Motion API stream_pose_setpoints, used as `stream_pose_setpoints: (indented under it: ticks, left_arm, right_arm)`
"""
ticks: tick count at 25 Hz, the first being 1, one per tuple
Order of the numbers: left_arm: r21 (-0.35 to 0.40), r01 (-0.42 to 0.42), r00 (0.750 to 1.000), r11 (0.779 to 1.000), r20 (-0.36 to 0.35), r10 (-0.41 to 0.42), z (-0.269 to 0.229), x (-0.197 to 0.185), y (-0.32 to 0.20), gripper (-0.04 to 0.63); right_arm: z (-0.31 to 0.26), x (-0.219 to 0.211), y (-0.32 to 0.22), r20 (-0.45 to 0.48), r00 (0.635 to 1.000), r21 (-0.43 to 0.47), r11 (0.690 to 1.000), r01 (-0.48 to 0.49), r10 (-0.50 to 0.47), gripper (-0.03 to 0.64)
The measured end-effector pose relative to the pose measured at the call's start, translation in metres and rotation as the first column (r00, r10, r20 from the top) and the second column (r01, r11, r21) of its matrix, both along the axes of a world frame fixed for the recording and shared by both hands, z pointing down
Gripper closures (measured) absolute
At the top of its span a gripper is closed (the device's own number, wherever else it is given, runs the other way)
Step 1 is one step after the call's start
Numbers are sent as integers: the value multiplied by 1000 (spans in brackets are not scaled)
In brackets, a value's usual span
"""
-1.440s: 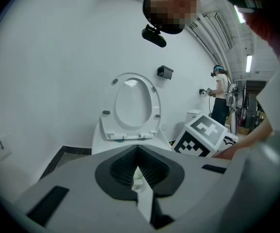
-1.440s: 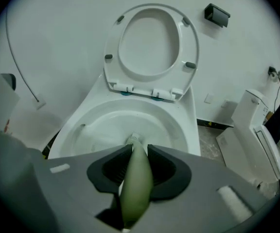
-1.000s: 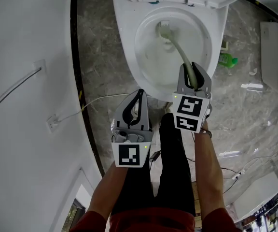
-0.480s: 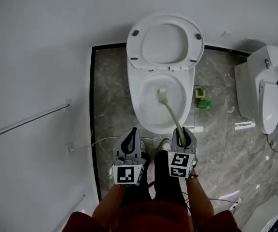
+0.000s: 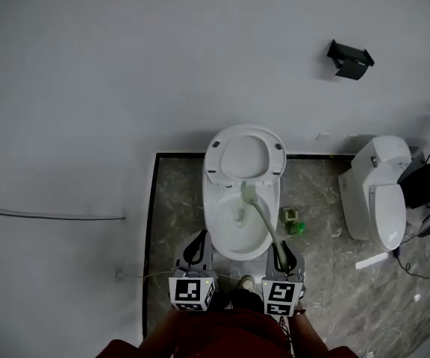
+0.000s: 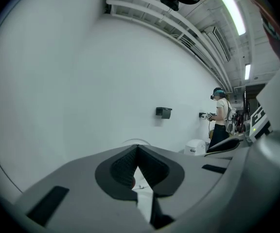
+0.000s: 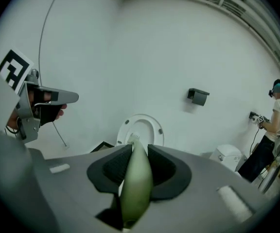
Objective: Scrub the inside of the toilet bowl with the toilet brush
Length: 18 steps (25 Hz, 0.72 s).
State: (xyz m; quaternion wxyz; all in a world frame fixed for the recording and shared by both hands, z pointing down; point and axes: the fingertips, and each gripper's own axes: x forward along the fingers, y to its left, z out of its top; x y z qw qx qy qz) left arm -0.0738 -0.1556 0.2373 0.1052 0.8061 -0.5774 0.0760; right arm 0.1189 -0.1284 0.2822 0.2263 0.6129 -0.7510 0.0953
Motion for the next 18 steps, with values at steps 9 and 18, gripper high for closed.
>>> stream_pose_setpoints:
  ticks: [9, 18]
  left_arm:
    - [186, -1, 1000, 982, -6, 3, -98, -7, -27, 589]
    - [349, -9, 1000, 937, -5, 11, -187, -13, -26, 589]
  right_arm:
    - [-123, 20, -29, 18, 997, 286, 955, -72, 70, 505]
    - [-226, 24, -38, -23, 995, 513, 855, -76, 102, 505]
